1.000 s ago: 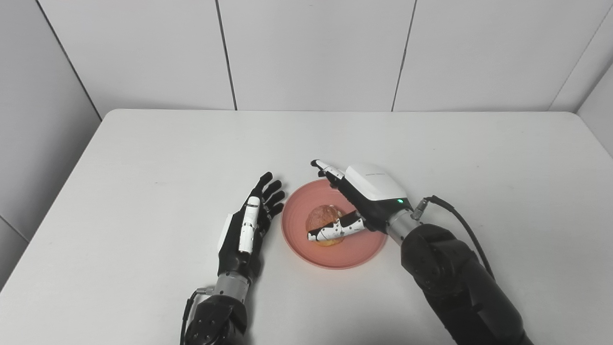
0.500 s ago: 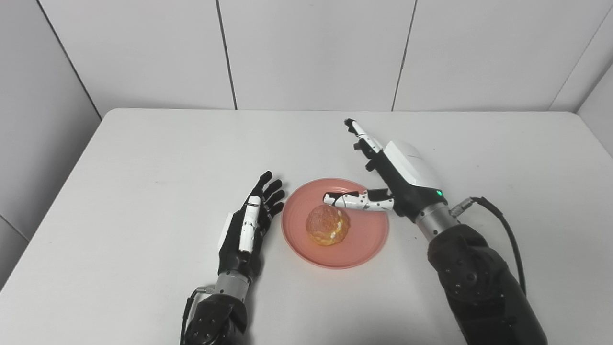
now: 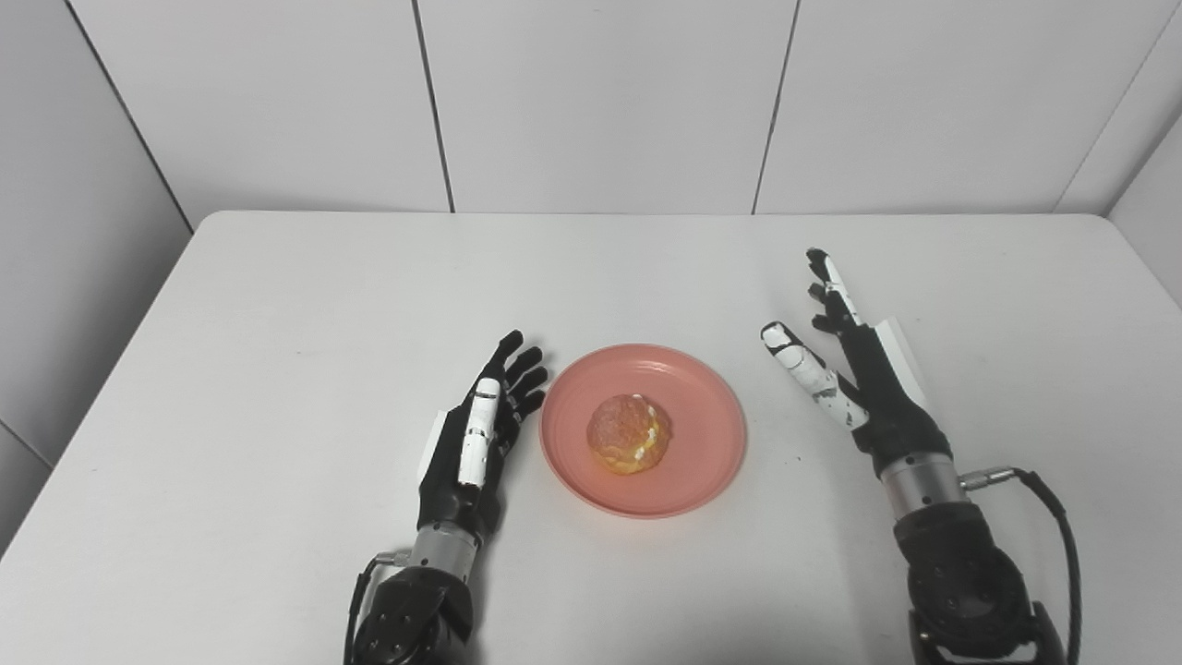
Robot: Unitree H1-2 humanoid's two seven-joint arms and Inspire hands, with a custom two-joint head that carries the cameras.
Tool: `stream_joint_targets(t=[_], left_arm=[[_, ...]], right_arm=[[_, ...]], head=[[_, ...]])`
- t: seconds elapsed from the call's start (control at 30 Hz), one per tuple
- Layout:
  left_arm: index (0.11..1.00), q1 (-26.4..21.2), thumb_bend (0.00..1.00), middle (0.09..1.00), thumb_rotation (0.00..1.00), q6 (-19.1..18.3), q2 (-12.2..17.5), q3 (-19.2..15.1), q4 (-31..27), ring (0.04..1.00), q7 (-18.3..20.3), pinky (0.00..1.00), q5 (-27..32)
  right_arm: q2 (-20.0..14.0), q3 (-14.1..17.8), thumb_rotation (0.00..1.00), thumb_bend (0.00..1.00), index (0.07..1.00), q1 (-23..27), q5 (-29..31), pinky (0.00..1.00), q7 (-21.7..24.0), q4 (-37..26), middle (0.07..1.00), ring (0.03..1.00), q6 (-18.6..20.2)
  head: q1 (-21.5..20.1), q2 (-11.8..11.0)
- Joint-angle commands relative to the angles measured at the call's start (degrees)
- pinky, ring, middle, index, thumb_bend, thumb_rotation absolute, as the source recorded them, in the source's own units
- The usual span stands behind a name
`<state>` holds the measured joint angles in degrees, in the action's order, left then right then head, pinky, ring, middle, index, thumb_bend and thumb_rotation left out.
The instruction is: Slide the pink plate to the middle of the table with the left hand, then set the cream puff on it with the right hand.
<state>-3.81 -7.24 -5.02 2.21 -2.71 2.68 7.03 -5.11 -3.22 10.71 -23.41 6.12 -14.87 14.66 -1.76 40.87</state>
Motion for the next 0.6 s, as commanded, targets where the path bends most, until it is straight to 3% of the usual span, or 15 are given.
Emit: stream_joint_targets(t=[0.0, 0.17, 0.3, 0.57], left_arm=[[0.901, 2.13, 0.42, 0.900, 1.00, -0.90, 0.72, -0.35, 3.14, 0.893, -0.34, 0.89, -0.74], [0.917, 2.36, 0.41, 0.914, 1.00, 1.81, 0.98, -0.50, 4.06, 0.907, -0.38, 0.91, -0.87], [0.931, 2.43, 0.40, 0.930, 1.00, 4.07, 1.59, -0.56, 4.99, 0.923, -0.28, 0.92, -1.13], [0.957, 4.38, 0.41, 0.967, 1.00, 7.06, 2.27, -0.56, 4.02, 0.963, -0.53, 0.97, -2.40]], right_arm=[[1.44, 1.14, 1.00, 0.78, 1.000, -0.72, 2.75, 0.86, -2.59, 0.18, 0.998, 0.942, -3.27], [3.10, 1.97, 1.00, 0.76, 1.000, -4.42, 7.14, 0.95, -4.71, 2.30, 1.000, 0.981, -5.81], [3.23, 1.31, 1.00, 0.73, 1.000, -6.08, 7.81, 0.95, -6.27, 4.55, 1.000, 0.983, -8.72], [3.31, 1.11, 1.00, 0.53, 1.000, -7.46, 17.93, 1.00, -2.93, 12.04, 1.000, 1.000, -13.16]], head=[[-0.02, -0.02], [-0.37, -0.22], [-0.38, -0.30], [0.51, 0.10]])
